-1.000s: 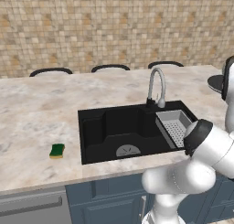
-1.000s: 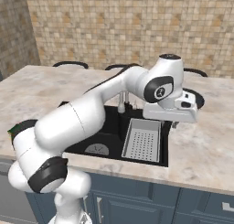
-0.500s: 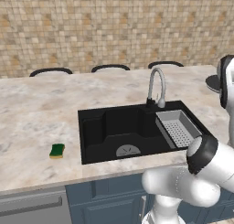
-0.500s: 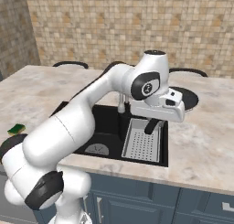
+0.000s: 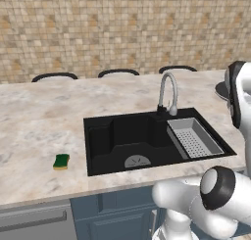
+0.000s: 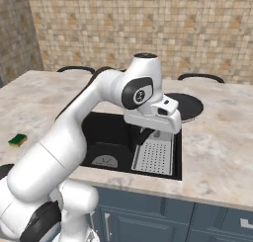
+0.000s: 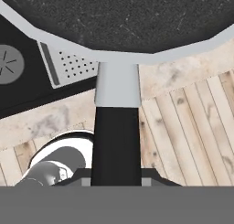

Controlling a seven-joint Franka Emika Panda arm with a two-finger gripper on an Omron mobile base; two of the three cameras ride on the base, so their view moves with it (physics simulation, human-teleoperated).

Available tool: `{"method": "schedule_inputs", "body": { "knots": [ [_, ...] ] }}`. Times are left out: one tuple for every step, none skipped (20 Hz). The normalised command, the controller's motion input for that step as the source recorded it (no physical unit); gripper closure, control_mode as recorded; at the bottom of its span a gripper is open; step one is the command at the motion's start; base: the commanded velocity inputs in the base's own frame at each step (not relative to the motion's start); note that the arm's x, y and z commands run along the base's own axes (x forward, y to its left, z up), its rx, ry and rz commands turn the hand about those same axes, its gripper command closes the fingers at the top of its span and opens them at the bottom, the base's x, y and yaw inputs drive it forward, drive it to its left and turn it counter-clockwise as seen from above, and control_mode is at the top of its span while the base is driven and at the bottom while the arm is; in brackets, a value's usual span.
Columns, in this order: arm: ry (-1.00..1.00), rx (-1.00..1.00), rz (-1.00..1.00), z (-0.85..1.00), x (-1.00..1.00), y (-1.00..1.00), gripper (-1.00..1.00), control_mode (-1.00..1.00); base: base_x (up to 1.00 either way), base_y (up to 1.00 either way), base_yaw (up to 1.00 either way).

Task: Pick the pan and sponge and place them into the sink. Then turn on the water.

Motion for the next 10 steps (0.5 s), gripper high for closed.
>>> {"method": "schedule_inputs", "body": {
  "knots": [
    [-0.08,0.00,-0.08,0.13,-0.14,0.43,1.00,-1.00,0.00,0.00,0.00],
    [-0.08,0.00,-0.09,0.09,-0.12,0.43,1.00,-1.00,0.00,0.00,0.00],
    [-0.09,0.00,-0.09,0.11,-0.11,0.42,1.00,-1.00,0.00,0.00,0.00],
    [-0.09,0.00,-0.10,0.10,-0.11,0.41,1.00,-1.00,0.00,0.00,0.00],
    [-0.07,0.00,-0.10,0.02,-0.11,0.39,1.00,-1.00,0.00,0.00,0.00],
    [-0.05,0.00,-0.09,0.00,-0.12,0.40,1.00,-1.00,0.00,0.00,0.00],
    [-0.05,0.00,-0.09,0.00,-0.13,0.41,1.00,-1.00,0.00,0.00,0.00],
    [-0.05,0.00,-0.09,0.00,-0.13,0.41,1.00,-1.00,0.00,0.00,0.00],
    [-0.04,0.00,-0.09,0.00,-0.14,0.41,1.00,-1.00,0.00,0.00,0.00],
    [-0.03,0.00,-0.09,0.00,-0.14,0.39,1.00,-1.00,0.00,0.00,0.00]
  ]
}}
